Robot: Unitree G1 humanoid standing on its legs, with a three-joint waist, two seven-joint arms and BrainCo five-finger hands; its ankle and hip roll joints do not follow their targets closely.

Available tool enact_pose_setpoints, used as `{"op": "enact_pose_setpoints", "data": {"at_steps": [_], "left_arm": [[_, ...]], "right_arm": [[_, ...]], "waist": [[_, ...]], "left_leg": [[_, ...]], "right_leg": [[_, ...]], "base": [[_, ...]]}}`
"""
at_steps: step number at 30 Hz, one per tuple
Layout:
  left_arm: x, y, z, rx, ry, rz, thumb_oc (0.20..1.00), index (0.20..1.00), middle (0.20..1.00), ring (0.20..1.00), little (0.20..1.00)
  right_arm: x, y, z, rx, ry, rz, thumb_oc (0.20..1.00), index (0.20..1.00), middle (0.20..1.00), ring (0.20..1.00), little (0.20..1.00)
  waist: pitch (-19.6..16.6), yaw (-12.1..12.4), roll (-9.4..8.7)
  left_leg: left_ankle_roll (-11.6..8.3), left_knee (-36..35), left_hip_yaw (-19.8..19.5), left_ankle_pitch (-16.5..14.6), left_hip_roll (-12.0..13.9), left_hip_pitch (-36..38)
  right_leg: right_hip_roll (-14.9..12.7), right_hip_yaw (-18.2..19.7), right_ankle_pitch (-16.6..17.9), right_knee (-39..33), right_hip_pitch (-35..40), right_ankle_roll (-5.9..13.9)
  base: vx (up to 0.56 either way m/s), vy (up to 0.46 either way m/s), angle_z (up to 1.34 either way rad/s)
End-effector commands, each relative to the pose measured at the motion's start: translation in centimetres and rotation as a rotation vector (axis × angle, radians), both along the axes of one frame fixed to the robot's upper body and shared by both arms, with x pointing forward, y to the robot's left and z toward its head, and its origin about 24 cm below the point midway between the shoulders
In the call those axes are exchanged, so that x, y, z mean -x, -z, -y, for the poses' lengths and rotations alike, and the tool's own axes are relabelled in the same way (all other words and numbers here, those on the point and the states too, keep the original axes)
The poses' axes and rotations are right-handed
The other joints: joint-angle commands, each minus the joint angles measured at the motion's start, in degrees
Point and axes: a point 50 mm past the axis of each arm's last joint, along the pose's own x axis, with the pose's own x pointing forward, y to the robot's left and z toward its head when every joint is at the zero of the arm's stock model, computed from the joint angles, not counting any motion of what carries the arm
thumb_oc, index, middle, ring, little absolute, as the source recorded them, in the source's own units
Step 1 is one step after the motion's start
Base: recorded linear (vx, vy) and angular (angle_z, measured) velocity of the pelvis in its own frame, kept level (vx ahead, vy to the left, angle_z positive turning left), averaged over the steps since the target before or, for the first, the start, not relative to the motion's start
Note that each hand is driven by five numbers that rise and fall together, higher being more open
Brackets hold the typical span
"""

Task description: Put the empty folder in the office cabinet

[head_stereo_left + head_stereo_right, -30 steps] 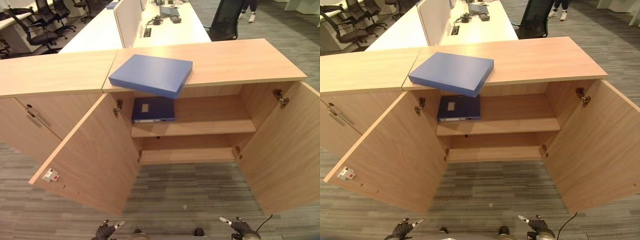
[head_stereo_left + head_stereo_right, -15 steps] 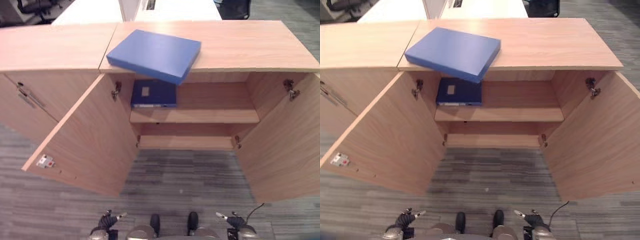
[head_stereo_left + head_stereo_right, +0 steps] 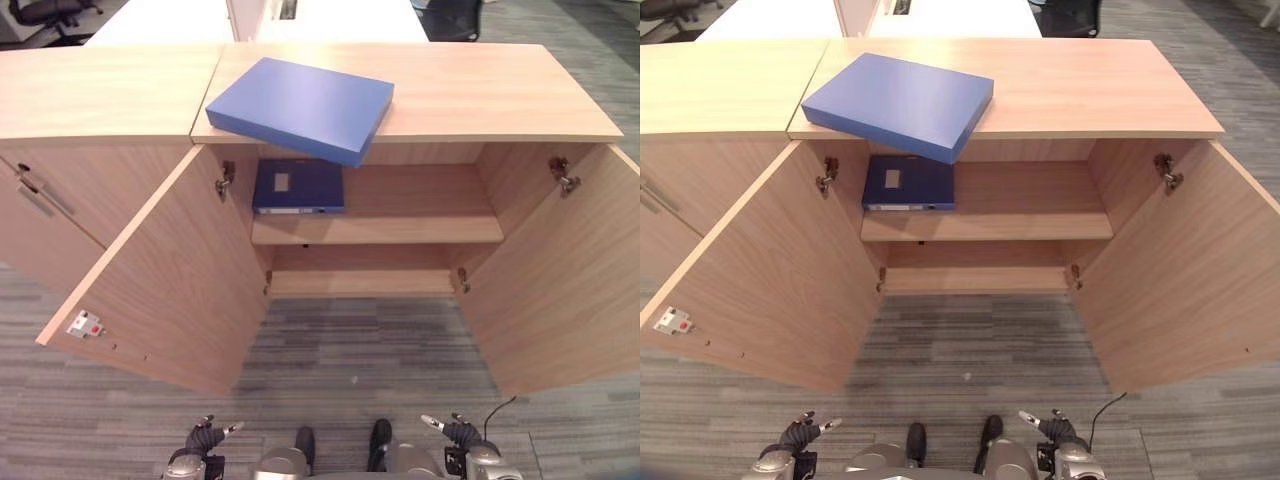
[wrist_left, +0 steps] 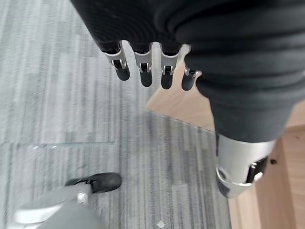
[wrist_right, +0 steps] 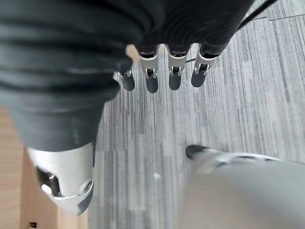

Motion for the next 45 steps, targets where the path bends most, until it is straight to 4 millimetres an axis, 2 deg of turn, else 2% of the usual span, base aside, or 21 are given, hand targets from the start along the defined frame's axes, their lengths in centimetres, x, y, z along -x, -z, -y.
{"op": "enact_pose_setpoints", "data": {"at_steps": [1,2,3,4,7,13,15,17,18,19,20,24,27,28,31,32,38,40,42,44,45], "left_arm": [[-0.8,-0.5,-0.7,-0.051,0.033,0.026,1.000,1.000,1.000,1.000,1.000],[-0.8,-0.5,-0.7,-0.050,0.033,0.026,1.000,1.000,1.000,1.000,1.000],[-0.7,-0.5,-0.7,-0.048,0.026,0.028,1.000,1.000,1.000,1.000,1.000],[-0.2,-0.3,-0.7,-0.053,0.024,0.014,1.000,1.000,1.000,1.000,1.000],[0.1,-0.2,-0.6,-0.046,0.019,0.009,1.000,1.000,1.000,1.000,1.000],[0.9,0.4,0.4,-0.024,0.021,-0.019,1.000,1.000,1.000,1.000,1.000],[1.1,0.4,0.3,-0.025,0.020,-0.026,1.000,1.000,1.000,1.000,1.000],[0.8,0.4,0.3,-0.022,0.019,-0.024,1.000,1.000,1.000,1.000,1.000],[0.7,0.4,0.4,-0.020,0.021,-0.023,1.000,1.000,1.000,1.000,1.000],[0.4,0.3,0.4,-0.015,0.017,-0.010,1.000,1.000,1.000,1.000,1.000],[0.2,0.2,0.5,-0.014,0.016,-0.005,1.000,1.000,1.000,1.000,1.000],[-0.2,0.1,0.8,-0.003,0.003,0.020,1.000,1.000,1.000,1.000,1.000],[-0.2,0.2,1.0,0.002,0.016,0.020,1.000,1.000,1.000,1.000,1.000],[0.2,0.4,1.1,0.000,0.033,-0.005,1.000,1.000,1.000,1.000,1.000],[0.3,0.4,1.1,-0.002,0.032,-0.012,1.000,1.000,1.000,1.000,1.000],[0.5,0.5,1.1,0.001,0.029,-0.020,1.000,1.000,1.000,1.000,1.000],[1.7,0.9,1.1,0.000,0.033,-0.066,1.000,1.000,1.000,1.000,1.000],[2.0,1.0,1.1,-0.003,0.043,-0.077,1.000,1.000,1.000,1.000,1.000],[2.1,1.0,0.9,-0.009,0.059,-0.088,1.000,1.000,1.000,1.000,1.000],[2.2,1.0,0.8,-0.015,0.068,-0.093,1.000,1.000,1.000,1.000,1.000],[2.0,0.9,0.6,-0.021,0.077,-0.090,1.000,1.000,1.000,1.000,1.000]], "right_arm": [[-0.8,-0.2,-0.6,0.006,-0.039,0.031,1.000,1.000,1.000,1.000,1.000],[-0.7,-0.2,-0.6,0.007,-0.039,0.030,1.000,1.000,1.000,1.000,1.000],[-0.5,-0.1,-0.7,0.004,-0.040,0.019,1.000,1.000,1.000,1.000,1.000],[0.2,0.1,-0.6,0.007,-0.040,-0.003,1.000,1.000,1.000,1.000,1.000],[0.8,0.3,-0.3,0.019,-0.055,-0.024,1.000,1.000,1.000,1.000,1.000],[1.4,0.1,1.3,0.065,-0.047,-0.049,1.000,1.000,1.000,1.000,1.000],[1.5,0.1,1.5,0.068,-0.040,-0.049,1.000,1.000,1.000,1.000,1.000],[1.6,-0.1,2.1,0.081,-0.030,-0.052,1.000,1.000,1.000,1.000,1.000],[1.7,-0.1,2.5,0.088,-0.023,-0.054,1.000,1.000,1.000,1.000,1.000],[2.0,-0.3,3.3,0.102,0.009,-0.053,1.000,1.000,1.000,1.000,1.000],[2.2,-0.4,3.7,0.106,0.025,-0.056,1.000,1.000,1.000,1.000,1.000],[2.9,-0.5,4.6,0.125,0.052,-0.076,1.000,1.000,1.000,1.000,1.000],[3.1,-0.5,5.0,0.137,0.059,-0.084,1.000,1.000,1.000,1.000,1.000],[2.8,-0.6,5.0,0.139,0.057,-0.076,1.000,1.000,1.000,1.000,1.000],[2.5,-0.7,4.9,0.139,0.057,-0.068,1.000,1.000,1.000,1.000,1.000],[2.3,-0.7,4.7,0.136,0.052,-0.065,1.000,1.000,1.000,1.000,1.000],[2.2,-0.2,3.3,0.100,0.009,-0.069,1.000,1.000,1.000,1.000,1.000],[2.4,0.0,3.0,0.091,0.004,-0.078,1.000,1.000,1.000,1.000,1.000],[3.0,0.4,2.2,0.073,-0.006,-0.100,1.000,1.000,1.000,1.000,1.000],[3.2,0.5,2.0,0.069,-0.011,-0.110,1.000,1.000,1.000,1.000,1.000],[3.4,0.6,1.8,0.061,-0.012,-0.121,1.000,1.000,1.000,1.000,1.000]], "waist": [[-0.82,-0.42,0.07],[-0.69,-0.37,0.20],[-0.83,-0.95,-0.17],[-1.62,-0.80,-1.03],[-2.45,-0.81,-0.93],[-3.11,-1.03,0.28],[-2.96,-1.16,0.37],[-2.12,-1.12,0.62],[-1.77,-1.05,0.53],[-0.83,-1.24,-0.15],[-0.56,-1.31,-0.43],[0.28,-0.81,-0.72],[0.26,-0.11,-1.12],[0.23,1.34,-0.67],[0.40,1.63,-0.87],[0.46,2.29,-0.80],[-0.63,2.86,-0.10],[-1.13,2.86,0.10],[-2.00,2.68,-0.33],[-2.45,2.76,-0.81],[-3.13,2.65,-1.34]], "left_leg": [[-4.59,0.02,-3.55,-1.27,0.79,-1.36],[-4.62,0.02,-3.50,-1.43,0.94,-1.11],[-4.95,0.02,-3.64,-1.68,1.01,-0.63],[-5.47,0.02,-2.70,-2.45,0.87,0.03],[-6.45,0.02,-2.12,-2.25,1.93,0.13],[-9.59,0.02,-2.30,-0.23,6.45,-0.39],[-10.07,0.02,-2.43,0.13,7.36,-0.20],[-10.96,0.35,-2.49,2.00,9.09,-0.36],[-11.18,1.21,-2.42,2.39,9.40,-0.79],[-11.66,6.57,-2.28,2.45,10.21,-3.10],[-11.71,8.69,-2.15,2.73,10.49,-3.83],[-11.19,11.22,-2.15,4.20,10.39,-5.94],[-10.62,9.85,-2.48,4.11,8.87,-8.47],[-10.49,5.93,-4.78,7.09,6.32,-12.08],[-10.68,4.22,-5.20,7.95,5.60,-13.61],[-10.96,2.37,-5.75,8.65,5.19,-15.59],[-11.56,0.84,-1.71,10.50,8.83,-15.81],[-11.61,0.73,-1.25,11.25,9.28,-15.22],[-11.48,1.07,0.50,12.01,9.65,-14.17],[-11.05,1.16,1.18,11.59,9.40,-13.82],[-10.25,1.22,1.92,10.63,8.71,-13.07]], "right_leg": [[-2.55,2.09,4.03,-13.65,4.94,0.88],[-2.36,2.06,4.16,-14.00,5.33,0.89],[-2.74,3.96,5.72,-16.18,4.84,1.37],[-3.27,3.72,7.74,-20.47,6.84,1.80],[-2.77,2.33,8.30,-22.94,8.28,1.80],[1.49,0.92,5.67,-24.28,11.29,-0.02],[2.28,0.78,5.01,-24.13,11.60,-0.46],[3.50,0.03,3.77,-23.84,12.43,-1.19],[3.80,-0.29,3.30,-23.81,12.87,-1.53],[3.87,-1.38,2.39,-23.82,14.17,-2.30],[3.98,-1.85,2.05,-23.95,15.05,-2.63],[3.86,-2.66,0.92,-24.28,17.31,-3.02],[3.48,-2.68,0.34,-24.28,18.16,-2.72],[4.21,-1.82,-0.49,-24.28,18.81,-2.44],[4.11,-1.29,-1.20,-24.28,19.50,-2.43],[4.30,0.11,-2.26,-24.28,20.47,-2.59],[4.72,2.38,-4.93,-24.28,24.40,-2.38],[4.73,2.34,-5.08,-24.28,24.75,-2.11],[3.50,2.59,-5.15,-24.28,25.36,-1.43],[2.68,2.84,-5.12,-24.28,25.70,-0.92],[1.31,2.88,-4.43,-24.28,25.85,-0.26]], "base": [[0.17,-0.190,0.30],[0.19,-0.224,-0.11],[0.16,-0.214,0.00],[0.20,-0.288,0.15],[0.09,-0.177,0.16],[0.05,-0.269,0.04],[0.03,-0.170,-0.01],[0.01,-0.232,0.10],[-0.01,-0.290,0.15],[0.01,-0.258,0.16],[0.00,-0.195,0.27],[0.05,-0.084,0.04],[0.13,-0.045,0.09],[0.21,-0.023,0.55],[0.13,-0.005,0.07],[0.18,0.039,-0.06],[0.24,0.123,-0.03],[0.24,0.180,0.06],[0.30,0.258,-0.28],[0.19,0.178,-0.37],[0.14,0.127,-0.34]]}}
